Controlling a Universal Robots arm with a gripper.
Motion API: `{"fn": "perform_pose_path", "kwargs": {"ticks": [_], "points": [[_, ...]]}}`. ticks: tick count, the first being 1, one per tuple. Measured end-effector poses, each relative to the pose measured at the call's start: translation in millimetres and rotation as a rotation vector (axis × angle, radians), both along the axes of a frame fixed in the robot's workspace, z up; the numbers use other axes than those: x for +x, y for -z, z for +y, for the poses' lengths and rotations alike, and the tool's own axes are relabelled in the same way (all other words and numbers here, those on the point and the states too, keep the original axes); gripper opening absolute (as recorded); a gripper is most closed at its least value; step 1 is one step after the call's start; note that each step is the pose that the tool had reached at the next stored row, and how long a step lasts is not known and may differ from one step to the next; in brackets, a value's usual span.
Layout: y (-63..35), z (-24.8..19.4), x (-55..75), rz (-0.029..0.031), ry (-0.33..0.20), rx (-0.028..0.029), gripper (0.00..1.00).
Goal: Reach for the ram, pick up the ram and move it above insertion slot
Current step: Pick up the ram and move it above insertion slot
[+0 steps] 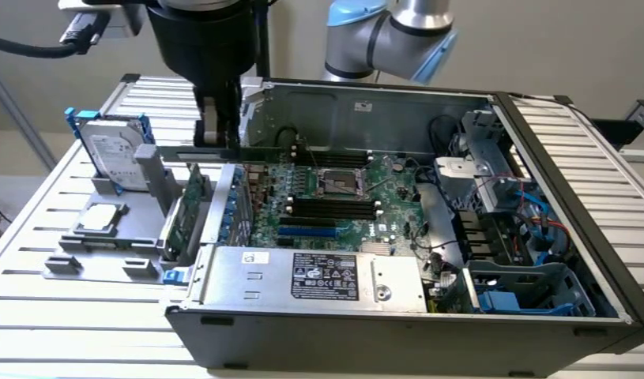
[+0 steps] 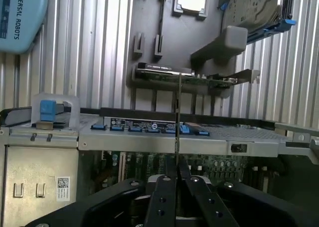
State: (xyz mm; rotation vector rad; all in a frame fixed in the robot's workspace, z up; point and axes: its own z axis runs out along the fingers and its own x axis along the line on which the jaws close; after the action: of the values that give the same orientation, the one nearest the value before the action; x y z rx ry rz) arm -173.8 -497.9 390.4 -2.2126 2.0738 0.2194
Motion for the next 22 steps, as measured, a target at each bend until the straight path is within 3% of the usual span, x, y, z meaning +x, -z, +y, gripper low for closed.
{"fn": "perform_pose_path", "kwargs": {"ticks": [6, 13, 17, 22], "points": [[0.0, 0.0, 27.1, 0.0001, 0.0, 0.0093, 0.13], [0.5, 1.4, 58.9, 0.0004, 0.0, 0.0099, 0.13], [1.6, 9.1, 73.4, 0.0004, 0.0, 0.0098, 0.13], [2.8, 25.4, 84.8, 0.0004, 0.0, 0.0073, 0.13]]}}
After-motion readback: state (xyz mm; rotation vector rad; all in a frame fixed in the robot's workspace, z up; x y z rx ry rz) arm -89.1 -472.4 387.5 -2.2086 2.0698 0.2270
